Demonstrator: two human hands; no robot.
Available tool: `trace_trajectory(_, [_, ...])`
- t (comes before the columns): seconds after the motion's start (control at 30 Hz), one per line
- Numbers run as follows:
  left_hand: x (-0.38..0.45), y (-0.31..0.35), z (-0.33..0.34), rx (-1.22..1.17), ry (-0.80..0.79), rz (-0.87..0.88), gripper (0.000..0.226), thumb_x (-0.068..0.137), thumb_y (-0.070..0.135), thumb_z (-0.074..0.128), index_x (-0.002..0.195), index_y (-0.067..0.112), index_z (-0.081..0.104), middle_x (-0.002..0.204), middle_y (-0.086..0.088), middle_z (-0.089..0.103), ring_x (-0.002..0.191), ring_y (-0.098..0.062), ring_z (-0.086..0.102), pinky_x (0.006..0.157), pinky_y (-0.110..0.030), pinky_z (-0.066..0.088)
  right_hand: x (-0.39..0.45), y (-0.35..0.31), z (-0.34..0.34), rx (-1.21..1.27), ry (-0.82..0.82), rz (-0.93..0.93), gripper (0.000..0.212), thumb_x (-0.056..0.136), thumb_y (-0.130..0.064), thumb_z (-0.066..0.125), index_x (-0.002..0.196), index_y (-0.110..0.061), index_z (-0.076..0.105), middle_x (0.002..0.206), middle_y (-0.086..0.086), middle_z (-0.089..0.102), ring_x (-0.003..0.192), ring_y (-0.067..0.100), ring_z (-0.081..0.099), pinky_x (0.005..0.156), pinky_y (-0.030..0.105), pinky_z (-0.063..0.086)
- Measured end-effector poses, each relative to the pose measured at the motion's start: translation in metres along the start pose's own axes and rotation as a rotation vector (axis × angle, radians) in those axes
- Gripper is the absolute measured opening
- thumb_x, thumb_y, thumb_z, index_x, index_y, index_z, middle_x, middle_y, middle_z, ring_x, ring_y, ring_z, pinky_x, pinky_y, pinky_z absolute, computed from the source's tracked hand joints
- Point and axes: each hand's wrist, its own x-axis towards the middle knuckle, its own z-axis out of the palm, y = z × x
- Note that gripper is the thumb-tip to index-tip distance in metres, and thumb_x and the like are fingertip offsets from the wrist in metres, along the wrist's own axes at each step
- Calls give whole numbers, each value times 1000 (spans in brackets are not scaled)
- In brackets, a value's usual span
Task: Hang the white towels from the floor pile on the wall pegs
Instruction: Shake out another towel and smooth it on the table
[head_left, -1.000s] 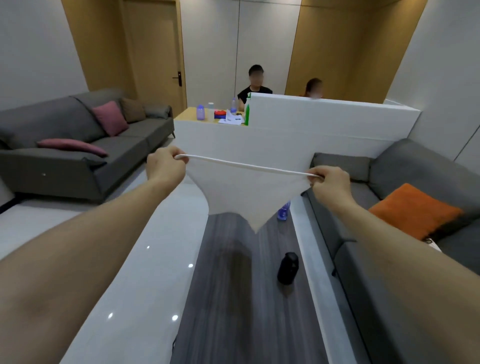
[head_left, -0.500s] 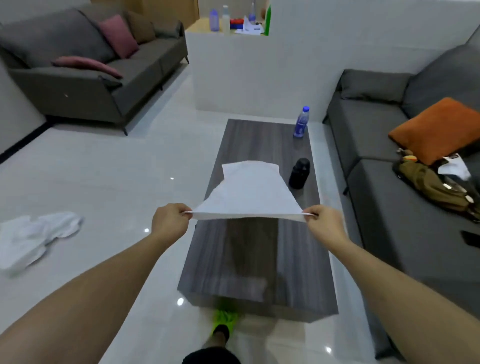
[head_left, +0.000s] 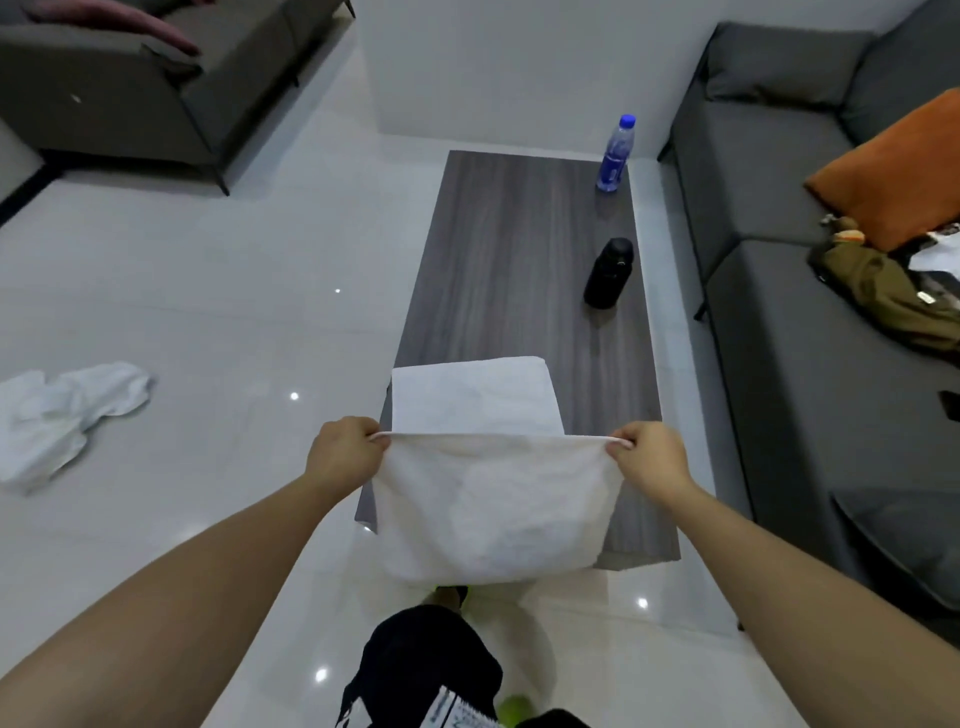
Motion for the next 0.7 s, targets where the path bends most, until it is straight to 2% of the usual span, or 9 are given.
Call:
trace_trajectory(0.07, [23,3,-1,4,-12,-7,23,93,28,51,85,22,72,84,-2,70,80,-25,59,69,-29,45,20,-10,5,14,-11,29,17,91,-19,61,83,-24,75,81,-1,70,75,18,62,66,28,49])
trace_trajectory(0.27, [109,1,18,25,-96,-95,21,92,26,54,93,18,73,89,-8,70,84,-30,63,77,-36,54,102,-38,38,24,-47,113,11,86,-17,66,83,-17,77,72,0,69,71,19,63,63,24,44])
trace_trajectory(0.47, [205,-7,49,87,-161,-177,25,92,25,51,92,15,74,86,-9,69,82,-31,63,76,-38,55,209,-57,92,-46,-106,129,11,88,-20,69,87,-14,78,82,7,74,83,27,67,71,25,45])
trace_trajectory(0.7, [281,-23,78,101,-188,-232,27,92,27,49,100,15,73,95,-11,70,88,-34,63,78,-34,51,293,-55,137,-53,-126,196,14,87,-22,70,94,-13,78,89,11,75,90,30,68,75,25,46])
